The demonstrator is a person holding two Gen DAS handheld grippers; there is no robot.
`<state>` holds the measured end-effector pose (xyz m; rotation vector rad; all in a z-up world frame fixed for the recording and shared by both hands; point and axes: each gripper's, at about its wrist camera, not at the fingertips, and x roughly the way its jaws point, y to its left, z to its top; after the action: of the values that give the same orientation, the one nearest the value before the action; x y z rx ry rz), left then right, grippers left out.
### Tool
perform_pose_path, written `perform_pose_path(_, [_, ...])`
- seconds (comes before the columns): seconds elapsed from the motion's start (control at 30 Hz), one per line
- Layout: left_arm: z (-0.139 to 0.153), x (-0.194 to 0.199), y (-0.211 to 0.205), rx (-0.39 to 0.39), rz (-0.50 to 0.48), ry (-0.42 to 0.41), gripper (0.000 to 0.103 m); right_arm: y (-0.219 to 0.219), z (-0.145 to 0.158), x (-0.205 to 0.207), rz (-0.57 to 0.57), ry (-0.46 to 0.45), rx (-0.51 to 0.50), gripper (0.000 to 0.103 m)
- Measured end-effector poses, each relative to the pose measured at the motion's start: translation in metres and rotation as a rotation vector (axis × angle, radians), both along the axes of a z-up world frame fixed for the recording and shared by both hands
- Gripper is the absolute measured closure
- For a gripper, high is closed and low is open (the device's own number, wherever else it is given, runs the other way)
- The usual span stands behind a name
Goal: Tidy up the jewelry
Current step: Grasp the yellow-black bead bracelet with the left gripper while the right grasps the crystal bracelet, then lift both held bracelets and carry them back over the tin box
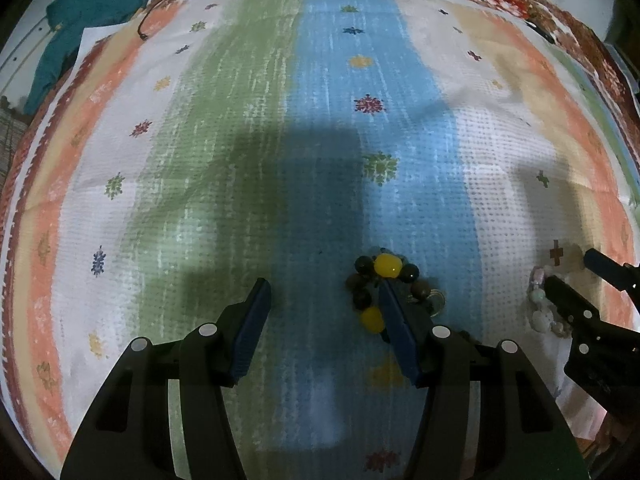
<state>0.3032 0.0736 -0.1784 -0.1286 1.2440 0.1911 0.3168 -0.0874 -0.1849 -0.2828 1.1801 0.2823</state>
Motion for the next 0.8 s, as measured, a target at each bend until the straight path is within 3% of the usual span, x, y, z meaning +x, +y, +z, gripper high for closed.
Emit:
perform_pose_path(0.07, [-0.002,0.0,0.0,0.0,-0.001,-0.008,0.065,0.001,0.0,-0.001,0.011,0.004,0.008,0.051])
perform_pose_path(0.13, [-0.003,-0.001,0.0,-0.008,-0.013,-0.008,0.09,0.003,0.001,-0.002,0.027,0.005,0.01,0.066])
perform_pose_path(0.2, [-0.003,-0.001,0.002,-0.023,-0.014,-0.008,0.093,0.005,0.0,-0.003,0.05,0.004,0.004,0.088])
perform_pose_path(0.27, [-0.003,-0.002,0.003,-0.032,-0.015,-0.009,0.094,0.006,0.001,-0.004,0.06,-0.003,0.005,0.092])
perform_pose_path(0.8, [0.052,-0.017,-0.023,-0.036,-0.041,-0.115,0.094,-0.008,0.033,-0.01,0.015,-0.076,0.042,0.092])
